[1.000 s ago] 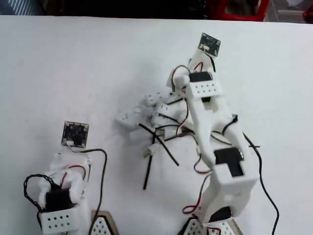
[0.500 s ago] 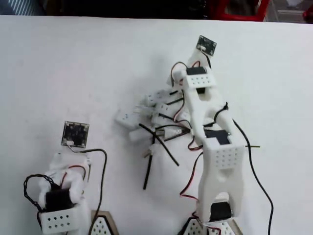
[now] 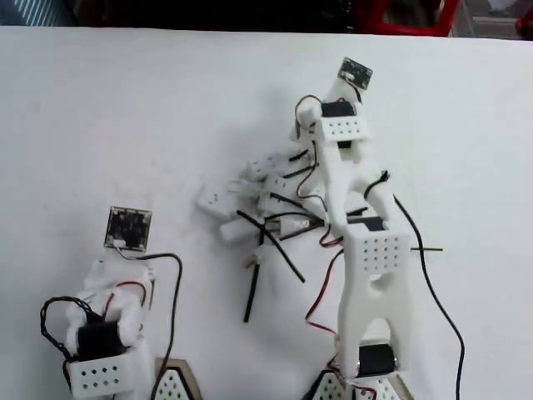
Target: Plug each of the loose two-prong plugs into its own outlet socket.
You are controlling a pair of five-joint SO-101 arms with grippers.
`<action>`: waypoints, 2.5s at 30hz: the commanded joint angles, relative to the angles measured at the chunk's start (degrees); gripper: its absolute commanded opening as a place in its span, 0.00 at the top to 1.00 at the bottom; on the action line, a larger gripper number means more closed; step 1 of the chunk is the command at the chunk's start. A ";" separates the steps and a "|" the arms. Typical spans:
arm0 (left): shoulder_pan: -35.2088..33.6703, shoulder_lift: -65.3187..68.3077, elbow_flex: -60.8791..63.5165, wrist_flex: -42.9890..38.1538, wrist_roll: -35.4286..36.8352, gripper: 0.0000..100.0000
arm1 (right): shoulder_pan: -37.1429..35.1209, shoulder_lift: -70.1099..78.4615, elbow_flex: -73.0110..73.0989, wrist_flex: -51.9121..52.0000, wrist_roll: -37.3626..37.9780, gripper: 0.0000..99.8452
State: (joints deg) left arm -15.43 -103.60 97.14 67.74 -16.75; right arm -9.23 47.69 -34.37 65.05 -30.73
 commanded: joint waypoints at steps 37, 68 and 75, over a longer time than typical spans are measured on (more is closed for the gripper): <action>-2.33 -0.57 -0.18 -1.14 -0.35 0.98 | -0.48 1.89 -10.64 15.16 5.71 0.98; -2.33 -0.57 -0.18 -1.14 -0.35 0.98 | 24.75 -1.19 -13.80 33.01 80.26 0.98; -2.33 -0.57 -0.18 -1.14 -0.35 0.98 | 25.63 3.03 -12.04 33.01 82.99 0.98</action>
State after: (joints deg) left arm -17.27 -103.60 97.14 67.74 -16.75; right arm 15.91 51.21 -46.15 97.05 51.47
